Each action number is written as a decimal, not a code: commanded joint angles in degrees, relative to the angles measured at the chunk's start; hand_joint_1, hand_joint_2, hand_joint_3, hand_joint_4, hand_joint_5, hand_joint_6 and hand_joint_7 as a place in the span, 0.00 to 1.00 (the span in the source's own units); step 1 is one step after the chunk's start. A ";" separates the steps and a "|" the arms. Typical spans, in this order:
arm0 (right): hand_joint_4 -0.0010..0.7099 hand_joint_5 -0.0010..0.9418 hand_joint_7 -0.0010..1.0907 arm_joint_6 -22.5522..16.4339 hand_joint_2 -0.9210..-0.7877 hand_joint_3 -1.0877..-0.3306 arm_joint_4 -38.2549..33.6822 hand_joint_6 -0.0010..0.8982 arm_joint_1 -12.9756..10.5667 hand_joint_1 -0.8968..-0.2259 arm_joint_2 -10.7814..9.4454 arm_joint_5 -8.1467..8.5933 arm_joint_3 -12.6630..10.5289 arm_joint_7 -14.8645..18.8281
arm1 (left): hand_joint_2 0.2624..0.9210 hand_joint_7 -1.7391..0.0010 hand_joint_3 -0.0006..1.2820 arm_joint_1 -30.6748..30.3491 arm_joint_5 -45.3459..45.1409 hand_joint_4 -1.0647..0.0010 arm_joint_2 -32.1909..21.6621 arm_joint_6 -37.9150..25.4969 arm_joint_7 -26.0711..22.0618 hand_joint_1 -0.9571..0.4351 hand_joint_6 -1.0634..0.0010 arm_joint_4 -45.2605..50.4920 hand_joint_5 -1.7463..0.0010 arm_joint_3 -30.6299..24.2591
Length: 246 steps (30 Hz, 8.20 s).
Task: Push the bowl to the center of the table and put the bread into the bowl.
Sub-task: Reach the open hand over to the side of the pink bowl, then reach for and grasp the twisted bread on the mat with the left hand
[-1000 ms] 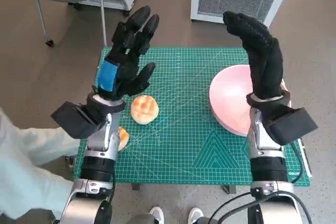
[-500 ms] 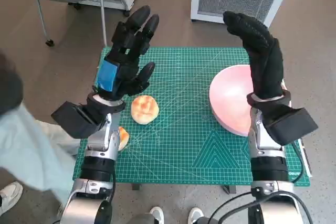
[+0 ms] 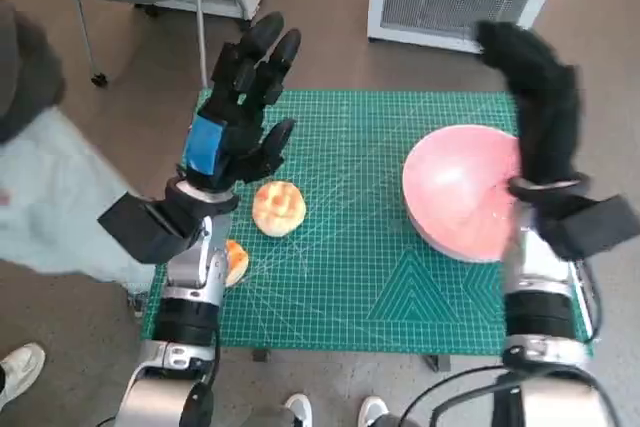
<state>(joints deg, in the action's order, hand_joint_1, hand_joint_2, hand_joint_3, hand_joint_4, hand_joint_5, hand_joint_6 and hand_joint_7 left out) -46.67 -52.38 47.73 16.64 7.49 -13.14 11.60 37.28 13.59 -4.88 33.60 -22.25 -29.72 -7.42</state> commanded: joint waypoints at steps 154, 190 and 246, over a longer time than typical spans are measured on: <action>0.34 0.00 0.21 25.73 0.00 0.40 -24.23 0.22 1.79 0.29 -11.61 -3.61 -5.24 -7.42 | 1.00 0.90 0.34 -2.98 1.77 0.80 -6.99 2.42 -1.99 0.22 0.83 -1.75 1.00 -5.58; 0.37 0.00 0.54 -3.33 0.00 0.35 3.73 0.05 1.74 0.25 -9.62 2.73 4.53 10.28 | 1.00 0.91 0.34 -0.41 1.08 0.81 -5.04 0.87 -1.33 0.22 0.82 0.89 1.00 -1.71; 0.40 0.02 0.65 0.49 0.00 0.39 14.74 0.02 -2.71 0.20 -9.66 0.85 6.54 5.67 | 0.68 0.96 0.00 -9.99 -30.96 0.86 -44.95 -26.90 -16.85 0.55 0.77 22.33 1.00 10.55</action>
<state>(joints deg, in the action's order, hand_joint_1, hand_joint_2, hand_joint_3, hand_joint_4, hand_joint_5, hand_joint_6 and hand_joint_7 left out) -46.80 -37.01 46.37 6.78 8.49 -6.50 17.55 28.52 -18.17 -49.59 3.66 -38.63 -7.14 2.51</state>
